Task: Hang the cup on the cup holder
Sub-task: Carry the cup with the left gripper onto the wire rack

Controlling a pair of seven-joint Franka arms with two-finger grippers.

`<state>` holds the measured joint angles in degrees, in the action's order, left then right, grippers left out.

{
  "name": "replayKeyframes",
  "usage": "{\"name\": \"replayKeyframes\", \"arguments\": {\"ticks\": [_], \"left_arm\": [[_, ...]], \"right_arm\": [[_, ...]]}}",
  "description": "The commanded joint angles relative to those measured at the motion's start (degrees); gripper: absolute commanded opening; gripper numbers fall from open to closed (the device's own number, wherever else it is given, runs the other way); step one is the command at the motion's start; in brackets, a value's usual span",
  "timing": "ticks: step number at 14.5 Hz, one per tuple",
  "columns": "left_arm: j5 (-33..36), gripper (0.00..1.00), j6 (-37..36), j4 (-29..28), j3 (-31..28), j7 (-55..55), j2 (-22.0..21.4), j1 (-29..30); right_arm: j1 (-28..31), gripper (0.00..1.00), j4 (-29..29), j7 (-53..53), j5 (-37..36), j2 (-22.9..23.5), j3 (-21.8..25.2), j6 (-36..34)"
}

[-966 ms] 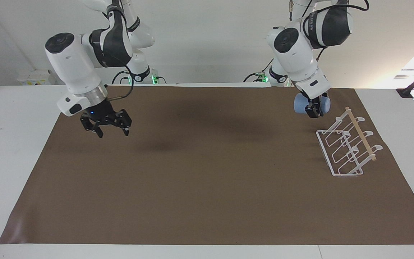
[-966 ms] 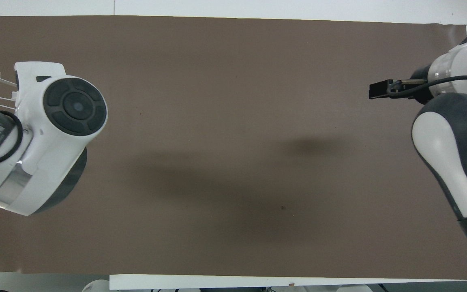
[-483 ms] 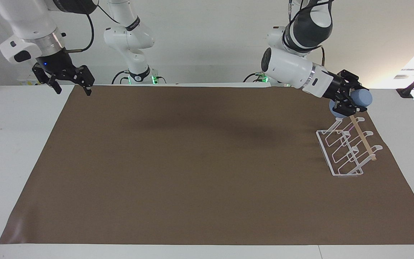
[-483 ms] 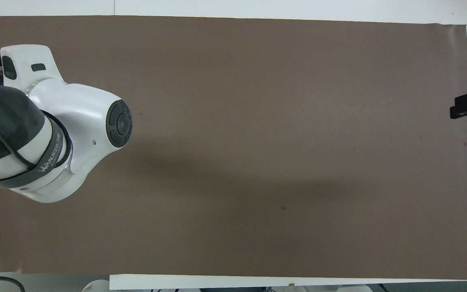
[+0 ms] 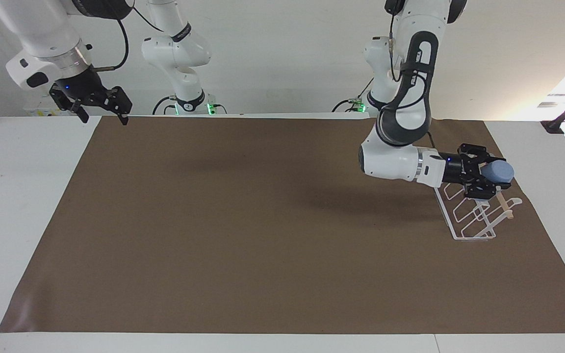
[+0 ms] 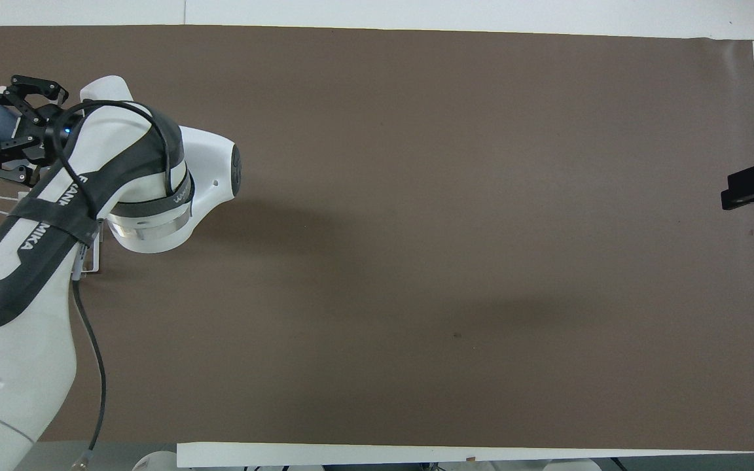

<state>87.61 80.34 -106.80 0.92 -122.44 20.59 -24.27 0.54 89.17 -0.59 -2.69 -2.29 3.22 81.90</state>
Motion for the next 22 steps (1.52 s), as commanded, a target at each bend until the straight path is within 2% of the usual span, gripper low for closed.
{"name": "replayKeyframes", "arguments": {"ticks": [1, 6, 14, 15, 16, 17, 18, 19, 22], "left_arm": [[0.37, 0.0, -1.85, 0.54, 0.14, -1.48, 1.2, 0.11], [0.46, 0.0, -1.15, -1.57, 0.31, -4.12, 1.2, 2.21], [-0.33, 0.0, 4.2, -2.8, 0.58, -4.82, 1.2, 3.97], [-1.64, 0.08, 5.69, -2.54, 0.58, -4.39, 1.29, 3.97], [-2.7, 0.25, 6.92, -2.54, 0.58, -4.03, 1.38, 4.06], [-2.97, 0.47, 7.02, -2.45, 0.58, -3.94, 1.38, 4.06], [-3.32, 0.89, 7.11, -2.02, 0.58, -3.77, 1.47, 4.06], [-3.32, 1.0, 7.2, -1.84, 0.49, -3.16, 1.64, 4.06], [-3.24, 1.0, 7.37, -1.58, 0.49, -2.8, 1.73, 3.8]], "right_arm": [[1.66, 0.99, 0.75, -1.61, -0.03, -0.61, -0.58, -0.77], [1.49, 0.99, 0.83, -1.61, -0.03, -0.69, -0.67, -1.04], [1.48, 0.99, 0.92, -1.61, -0.03, -0.69, -0.85, -1.04], [1.48, 0.99, 0.83, -1.61, -0.03, -0.69, -0.85, -1.04], [1.48, 0.99, 0.83, -1.61, -0.03, -0.69, -0.85, -1.04], [1.48, 0.99, 0.83, -1.61, -0.03, -0.69, -0.85, -1.04], [1.48, 0.99, 0.83, -1.61, -0.03, -0.69, -0.85, -1.04], [1.48, 0.99, 0.83, -1.61, -0.03, -0.69, -0.85, -1.04], [1.48, 0.99, 0.83, -1.61, -0.03, -0.69, -0.85, -1.04]]}}
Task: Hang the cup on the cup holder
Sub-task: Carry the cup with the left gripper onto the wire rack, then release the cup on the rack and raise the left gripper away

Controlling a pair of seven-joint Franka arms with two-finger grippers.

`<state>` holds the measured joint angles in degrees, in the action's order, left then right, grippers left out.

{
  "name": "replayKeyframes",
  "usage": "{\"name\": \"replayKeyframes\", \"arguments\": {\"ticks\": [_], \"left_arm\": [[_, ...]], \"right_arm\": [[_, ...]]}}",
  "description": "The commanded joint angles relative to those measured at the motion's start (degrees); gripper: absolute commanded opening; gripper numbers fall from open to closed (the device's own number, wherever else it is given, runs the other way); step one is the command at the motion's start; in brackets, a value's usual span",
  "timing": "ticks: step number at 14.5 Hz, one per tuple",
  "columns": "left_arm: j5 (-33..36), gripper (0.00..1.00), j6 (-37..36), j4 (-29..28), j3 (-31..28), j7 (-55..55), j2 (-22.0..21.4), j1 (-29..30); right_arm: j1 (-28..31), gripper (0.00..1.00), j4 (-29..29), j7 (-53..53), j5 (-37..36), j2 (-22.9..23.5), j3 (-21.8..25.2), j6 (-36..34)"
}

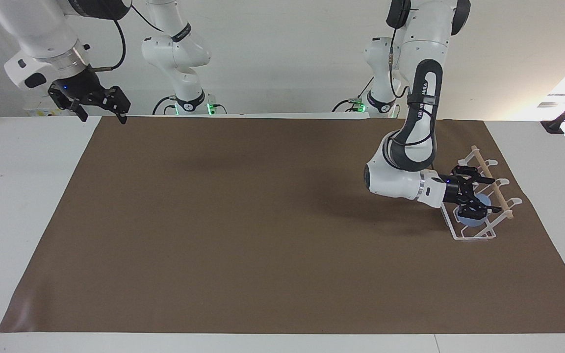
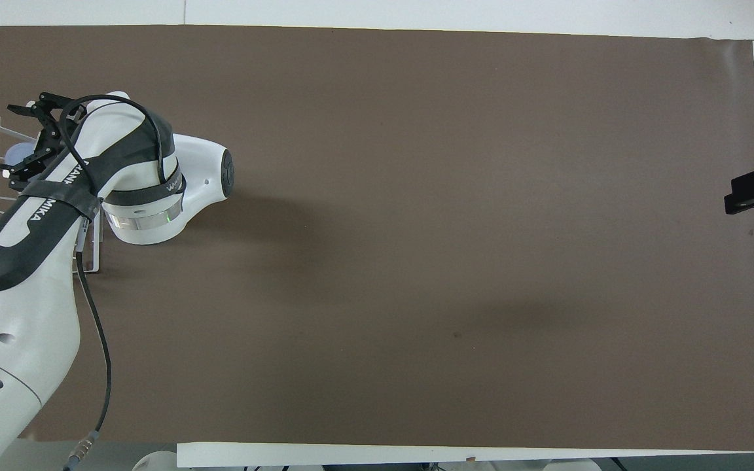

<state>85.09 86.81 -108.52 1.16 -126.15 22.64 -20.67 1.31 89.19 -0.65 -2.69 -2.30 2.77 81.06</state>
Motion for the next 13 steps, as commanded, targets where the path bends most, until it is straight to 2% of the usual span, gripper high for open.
{"name": "replayKeyframes", "arguments": {"ticks": [1, 3, 4, 7, 8, 10, 11, 13], "left_arm": [[-0.72, 1.0, 0.82, 0.49, 0.25, 0.9, -0.31, -0.07], [-2.72, 1.0, 0.82, 1.9, 0.33, 0.99, -0.58, -0.51], [-5.87, 1.0, 0.91, 2.08, 0.25, 2.12, -0.84, -0.86], [-10.8, 1.0, 3.35, 4.97, 0.33, 9.83, -1.72, -0.17], [-15.09, 1.0, 7.37, 5.5, 0.16, 14.31, -3.11, 0.71], [-23.0, 1.0, 14.85, 4.81, 0.16, 23.62, -8.55, 4.82], [-25.82, 1.0, 16.1, 4.11, 0.24, 27.84, -10.23, 7.02], [-36.08, 1.0, 20.57, 3.23, 0.25, 40.21, -12.43, 11.25]], "right_arm": [[0.71, 0.99, 0.81, -1.54, -0.03, -0.69, -0.4, -0.2], [0.71, 0.99, 0.9, -1.54, -0.03, -0.69, -0.4, -0.2], [0.71, 0.99, 0.81, -1.54, -0.03, -0.69, -0.4, -0.2], [0.71, 0.99, 0.81, -1.54, -0.03, -0.69, -0.4, -0.2], [0.71, 0.99, 0.81, -1.54, -0.03, -0.69, -0.4, -0.2], [0.71, 0.99, 0.81, -1.54, -0.03, -0.69, -0.4, -0.2], [0.71, 0.99, 0.81, -1.54, -0.03, -0.69, -0.4, -0.2], [0.71, 0.99, 0.9, -1.54, -0.03, -0.69, -0.4, -0.2]]}}
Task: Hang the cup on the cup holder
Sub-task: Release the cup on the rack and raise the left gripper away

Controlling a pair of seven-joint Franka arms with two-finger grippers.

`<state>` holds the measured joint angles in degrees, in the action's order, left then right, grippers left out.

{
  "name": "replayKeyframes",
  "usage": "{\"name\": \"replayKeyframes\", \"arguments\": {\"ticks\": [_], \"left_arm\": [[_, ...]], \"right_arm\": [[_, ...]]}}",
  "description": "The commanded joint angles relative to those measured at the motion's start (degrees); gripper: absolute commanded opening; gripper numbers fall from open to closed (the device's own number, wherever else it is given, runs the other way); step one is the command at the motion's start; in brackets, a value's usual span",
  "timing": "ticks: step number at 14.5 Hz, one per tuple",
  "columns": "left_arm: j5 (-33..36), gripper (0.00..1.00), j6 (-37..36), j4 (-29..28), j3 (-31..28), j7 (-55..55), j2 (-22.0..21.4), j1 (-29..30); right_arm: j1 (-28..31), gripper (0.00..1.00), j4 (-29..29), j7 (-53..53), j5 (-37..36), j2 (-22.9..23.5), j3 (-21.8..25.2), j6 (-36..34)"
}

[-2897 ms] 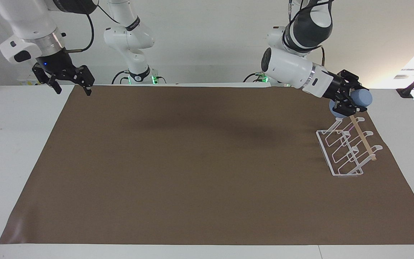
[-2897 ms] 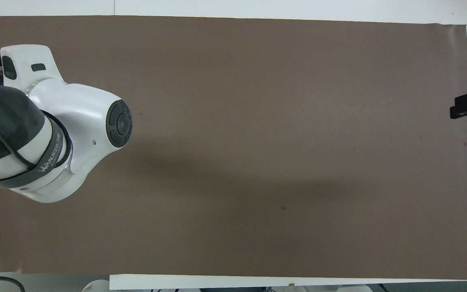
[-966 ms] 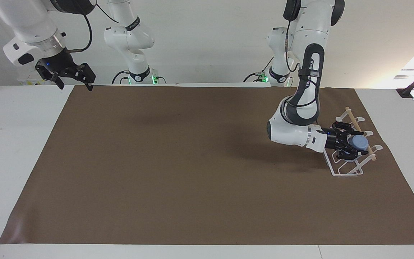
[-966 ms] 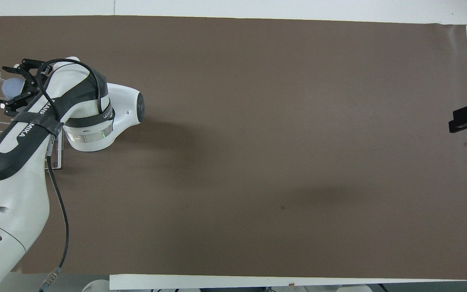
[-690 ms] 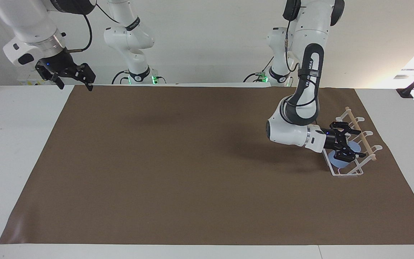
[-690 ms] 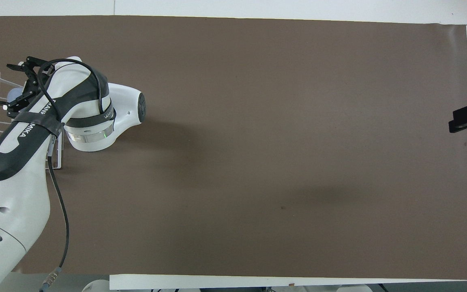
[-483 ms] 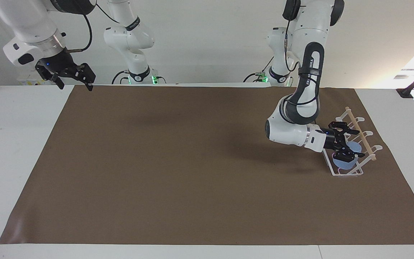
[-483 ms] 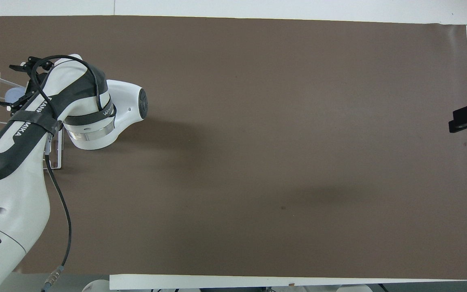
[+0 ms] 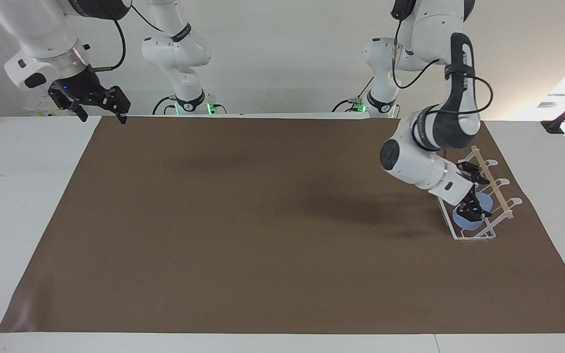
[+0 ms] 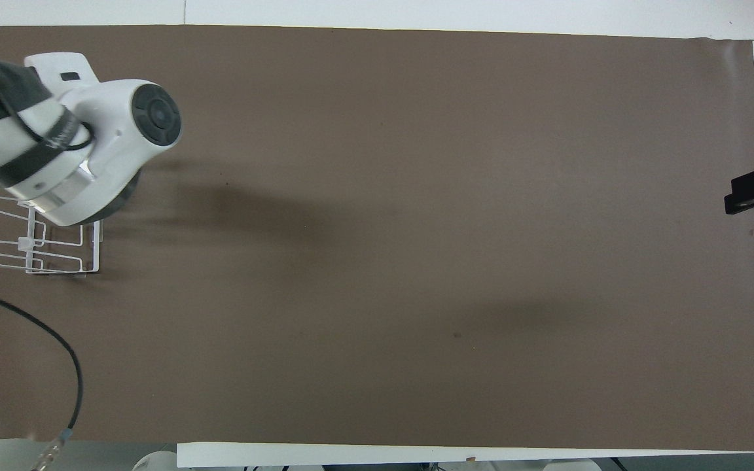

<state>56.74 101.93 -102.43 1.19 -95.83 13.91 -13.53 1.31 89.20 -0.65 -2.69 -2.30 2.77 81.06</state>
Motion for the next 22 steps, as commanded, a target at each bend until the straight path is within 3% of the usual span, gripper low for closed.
{"name": "replayKeyframes", "arguments": {"ticks": [1, 6, 8, 10, 12, 14, 19, 22], "left_arm": [[-11.44, 1.0, 5.99, -3.56, 0.13, 16.14, -4.76, 4.73], [-26.92, 1.0, 5.03, -6.29, 0.13, 40.76, -11.52, 7.55], [-35.52, 1.0, 0.49, -6.21, 0.13, 54.36, -13.46, 9.39], [-39.5, 1.0, -2.52, -5.86, -0.31, 70.44, -14.96, 9.49], [-41.7, 1.0, -5.76, -3.76, -0.05, 81.37, -15.4, 9.4], [-48.97, 1.0, -10.07, 0.63, -0.4, 90.69, -15.32, 9.92], [-54.61, 1.0, -17.56, 8.01, 1.01, 103.9, -15.4, 11.42], [-57.44, 1.0, -17.91, 11.98, -2.66, 103.57, -14.53, 5.29]], "right_arm": [[0.71, 0.99, 0.89, -1.54, -0.03, -0.69, -0.4, -0.2], [0.71, 0.99, 0.89, -1.54, -0.03, -0.69, -0.4, -0.2], [0.71, 0.99, 0.8, -1.54, -0.03, -0.69, -0.4, -0.2], [0.71, 0.99, 0.8, -1.54, -0.03, -0.69, -0.4, -0.2], [0.71, 0.99, 0.89, -1.54, -0.03, -0.69, -0.4, -0.2], [0.71, 0.99, 0.8, -1.54, -0.03, -0.69, -0.4, -0.2], [0.71, 0.99, 0.8, -1.54, -0.03, -0.69, -0.4, -0.2], [0.71, 0.99, 0.89, -1.54, -0.03, -0.69, -0.4, -0.2]]}}
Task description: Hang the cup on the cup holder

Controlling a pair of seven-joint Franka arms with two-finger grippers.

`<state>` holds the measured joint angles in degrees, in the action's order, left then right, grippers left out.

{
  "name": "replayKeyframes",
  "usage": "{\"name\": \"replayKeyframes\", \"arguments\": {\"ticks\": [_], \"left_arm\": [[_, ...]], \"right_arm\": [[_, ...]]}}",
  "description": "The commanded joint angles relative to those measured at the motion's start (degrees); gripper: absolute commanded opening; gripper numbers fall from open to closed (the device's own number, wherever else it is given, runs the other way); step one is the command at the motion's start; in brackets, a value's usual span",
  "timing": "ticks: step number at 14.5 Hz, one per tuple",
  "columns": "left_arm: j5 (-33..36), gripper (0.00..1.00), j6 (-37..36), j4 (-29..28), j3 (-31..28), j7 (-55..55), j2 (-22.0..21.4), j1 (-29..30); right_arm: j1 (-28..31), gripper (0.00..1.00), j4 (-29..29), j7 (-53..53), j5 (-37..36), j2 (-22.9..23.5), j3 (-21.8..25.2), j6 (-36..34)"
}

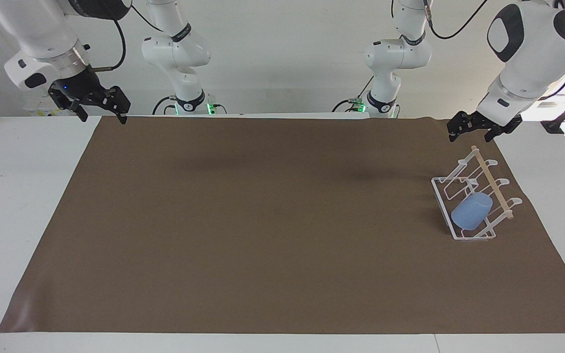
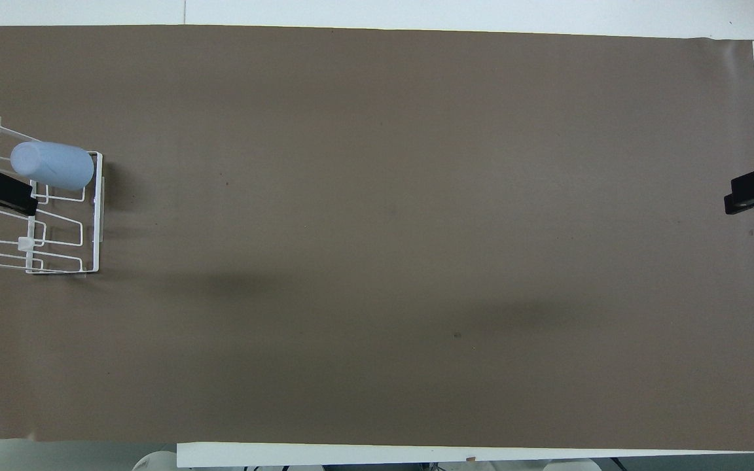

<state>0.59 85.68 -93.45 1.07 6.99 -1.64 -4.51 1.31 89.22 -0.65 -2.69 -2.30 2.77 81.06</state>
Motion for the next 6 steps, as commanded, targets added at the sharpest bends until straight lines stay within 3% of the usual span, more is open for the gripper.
{"name": "replayKeyframes", "arguments": {"ticks": [1, 6], "left_arm": [[-1.38, 1.0, -1.57, 3.36, -2.83, 0.91, 0.94, -3.93], [-1.56, 1.0, -2.0, 3.54, -2.83, 1.35, 0.85, -3.32]], "right_arm": [[0.71, 0.99, 0.78, -1.54, -0.03, -0.69, -0.4, -0.2], [0.71, 0.99, 0.78, -1.54, -0.03, -0.69, -0.4, -0.2]]}}
